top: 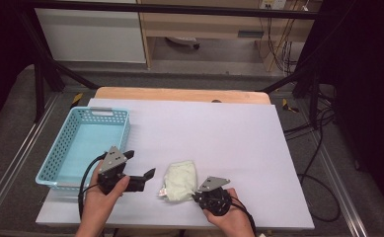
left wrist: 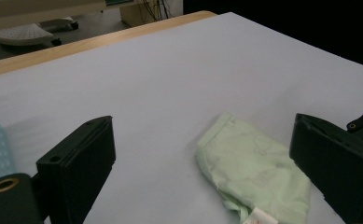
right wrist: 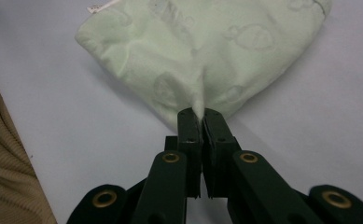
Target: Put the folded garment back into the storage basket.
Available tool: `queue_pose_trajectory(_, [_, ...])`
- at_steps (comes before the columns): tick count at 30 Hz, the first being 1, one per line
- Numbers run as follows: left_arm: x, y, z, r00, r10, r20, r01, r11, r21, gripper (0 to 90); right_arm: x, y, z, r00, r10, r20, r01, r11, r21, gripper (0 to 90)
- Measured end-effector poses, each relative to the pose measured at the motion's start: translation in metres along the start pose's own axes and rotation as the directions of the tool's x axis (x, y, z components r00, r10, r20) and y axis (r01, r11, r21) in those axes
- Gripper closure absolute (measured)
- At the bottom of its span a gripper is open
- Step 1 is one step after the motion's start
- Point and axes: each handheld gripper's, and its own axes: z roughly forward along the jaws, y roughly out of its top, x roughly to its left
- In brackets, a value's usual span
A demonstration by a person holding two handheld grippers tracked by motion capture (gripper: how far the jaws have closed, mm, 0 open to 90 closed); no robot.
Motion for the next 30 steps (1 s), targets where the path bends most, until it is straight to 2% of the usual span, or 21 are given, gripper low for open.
queue_pose_trajectory(3, [-0.001,0.009,0.017,0.9999,0.010,0.010,-0.009,0.9999,-0.008,5.5,0.000,0.000,0.000,1.0000,-0.007,-0.003,0.007,1.000,0.001,87.4])
queue_pose_trajectory(5, [0.001,0.015,0.028,0.9992,0.002,0.040,-0.002,1.0000,-0.005,5.3,0.000,0.000,0.000,1.0000,-0.009,-0.003,0.009,1.000,-0.001,87.4])
queue_pose_trajectory(9, [0.009,0.025,0.048,0.9980,-0.019,0.060,0.019,0.9998,0.006,5.3,-0.001,0.000,0.000,0.9999,-0.012,-0.004,0.012,1.000,-0.001,87.6])
queue_pose_trajectory(13, [0.015,0.030,0.066,0.9979,-0.026,0.059,0.024,0.9993,0.028,5.4,0.000,0.000,0.000,0.9999,-0.011,-0.004,0.011,1.000,0.000,87.7])
queue_pose_trajectory(19, [0.012,0.020,0.084,0.9966,-0.041,0.071,0.035,0.9966,0.074,5.5,0.000,0.001,0.000,0.9999,-0.016,-0.004,0.016,1.000,0.005,88.2])
queue_pose_trajectory(26, [-0.001,0.006,0.093,0.9958,-0.008,0.091,-0.003,0.9917,0.128,5.4,0.000,0.000,-0.002,0.9997,-0.023,-0.009,0.023,1.000,0.011,88.3])
queue_pose_trajectory(30, [-0.004,0.000,0.099,0.9949,-0.007,0.100,-0.007,0.9898,0.142,5.4,0.000,-0.001,-0.002,0.9997,-0.022,-0.011,0.022,1.000,0.010,88.2])
